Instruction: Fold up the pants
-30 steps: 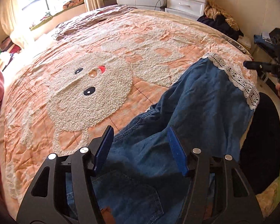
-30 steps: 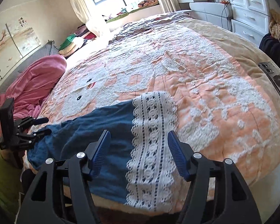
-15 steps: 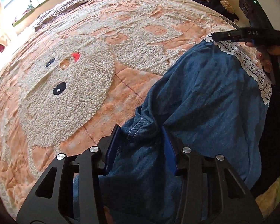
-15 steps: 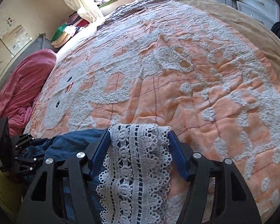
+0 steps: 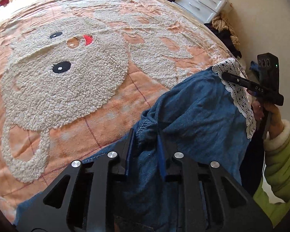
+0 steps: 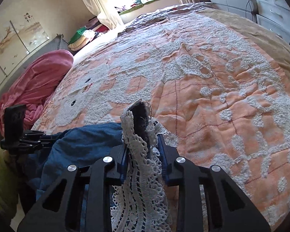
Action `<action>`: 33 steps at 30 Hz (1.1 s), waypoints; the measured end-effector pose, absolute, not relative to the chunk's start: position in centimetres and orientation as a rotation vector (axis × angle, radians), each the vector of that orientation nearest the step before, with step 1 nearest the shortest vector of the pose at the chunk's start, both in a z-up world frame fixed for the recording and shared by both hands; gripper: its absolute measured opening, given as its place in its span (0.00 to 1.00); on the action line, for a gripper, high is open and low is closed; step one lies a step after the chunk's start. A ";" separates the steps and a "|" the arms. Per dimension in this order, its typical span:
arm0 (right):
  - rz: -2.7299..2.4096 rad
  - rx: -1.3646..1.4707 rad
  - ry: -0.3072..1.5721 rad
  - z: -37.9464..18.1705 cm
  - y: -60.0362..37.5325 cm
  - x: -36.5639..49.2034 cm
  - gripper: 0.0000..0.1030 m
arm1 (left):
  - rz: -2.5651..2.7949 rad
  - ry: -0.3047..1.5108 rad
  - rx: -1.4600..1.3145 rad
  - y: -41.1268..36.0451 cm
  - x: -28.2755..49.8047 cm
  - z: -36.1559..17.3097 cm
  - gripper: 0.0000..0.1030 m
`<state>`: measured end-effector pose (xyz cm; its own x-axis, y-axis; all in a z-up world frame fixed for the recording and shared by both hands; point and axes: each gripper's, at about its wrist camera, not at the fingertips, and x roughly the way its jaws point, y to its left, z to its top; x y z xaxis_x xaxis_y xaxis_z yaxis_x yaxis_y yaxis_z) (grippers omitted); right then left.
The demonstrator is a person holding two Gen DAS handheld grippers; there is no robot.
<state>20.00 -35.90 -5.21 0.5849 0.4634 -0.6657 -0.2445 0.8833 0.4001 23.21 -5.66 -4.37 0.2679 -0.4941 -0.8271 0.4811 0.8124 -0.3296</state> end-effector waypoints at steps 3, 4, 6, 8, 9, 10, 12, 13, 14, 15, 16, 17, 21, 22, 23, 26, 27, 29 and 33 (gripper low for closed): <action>0.422 0.268 0.796 -4.3 -36.1 19.3 0.23 | -0.637 1.126 -0.057 -5.6 24.0 -4.0 0.02; 0.419 0.262 0.780 -3.9 -36.2 19.2 0.22 | -0.623 1.117 -0.075 -5.5 24.3 -3.7 0.01; 0.426 0.242 0.738 -2.8 -36.4 18.8 0.22 | -0.619 1.101 -0.116 -5.4 25.0 -2.9 0.01; 0.432 0.225 0.704 -1.9 -36.7 18.6 0.22 | -0.592 1.085 -0.110 -5.3 25.6 -2.3 0.01; 0.429 0.217 0.696 -1.5 -36.8 18.6 0.22 | -0.589 1.083 -0.116 -5.5 26.0 -2.0 0.01; 0.423 0.210 0.686 -1.1 -36.9 18.7 0.22 | -0.587 1.083 -0.119 -5.6 26.2 -1.9 0.01; 0.426 0.199 0.666 -0.4 -37.1 18.7 0.22 | -0.564 1.079 -0.089 -6.3 26.5 -1.6 0.01; 0.416 0.185 0.655 0.0 -37.1 18.8 0.22 | -0.558 1.075 -0.086 -6.6 26.8 -1.4 0.01; 0.402 0.171 0.645 0.5 -37.2 19.1 0.22 | -0.551 1.070 -0.086 -6.9 27.1 -1.2 0.01; 0.390 0.162 0.634 0.9 -37.3 19.4 0.22 | -0.538 1.056 -0.079 -7.4 27.6 -0.8 0.01; 0.382 0.158 0.627 1.2 -37.6 19.8 0.22 | -0.529 1.044 -0.072 -7.9 28.1 -0.4 0.01; 0.362 0.152 0.622 1.5 -37.9 20.5 0.22 | -0.521 1.032 -0.062 -8.2 28.5 -0.1 0.01; 0.261 0.056 0.695 0.1 -38.0 23.3 0.22 | -0.470 1.012 0.006 -10.4 30.6 -0.7 0.02; 0.249 0.039 0.739 -0.9 -37.8 24.0 0.22 | -0.450 1.020 0.015 -10.7 31.1 -1.4 0.02; 0.232 0.023 0.778 -2.0 -37.6 24.7 0.22 | -0.432 1.033 0.017 -10.7 31.4 -2.3 0.02; 0.202 -0.016 0.822 -4.4 -37.2 25.9 0.26 | -0.390 1.054 0.017 -10.5 31.9 -4.5 0.09; 0.188 -0.032 0.822 -4.8 -37.2 25.9 0.29 | -0.377 1.048 0.023 -10.4 31.8 -4.7 0.12; 0.176 -0.022 0.803 -4.8 -37.7 25.4 0.35 | -0.371 1.028 0.023 -9.8 31.2 -4.2 0.19; 0.183 0.108 0.734 -2.6 -40.1 22.1 0.57 | -0.350 0.952 0.026 -8.1 28.0 -0.9 0.34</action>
<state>22.12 -40.13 -2.62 0.7273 0.2033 -0.6555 -0.1275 0.9785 0.1620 27.98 -8.13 -0.94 0.5287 -0.2814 -0.8008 0.3041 0.9436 -0.1307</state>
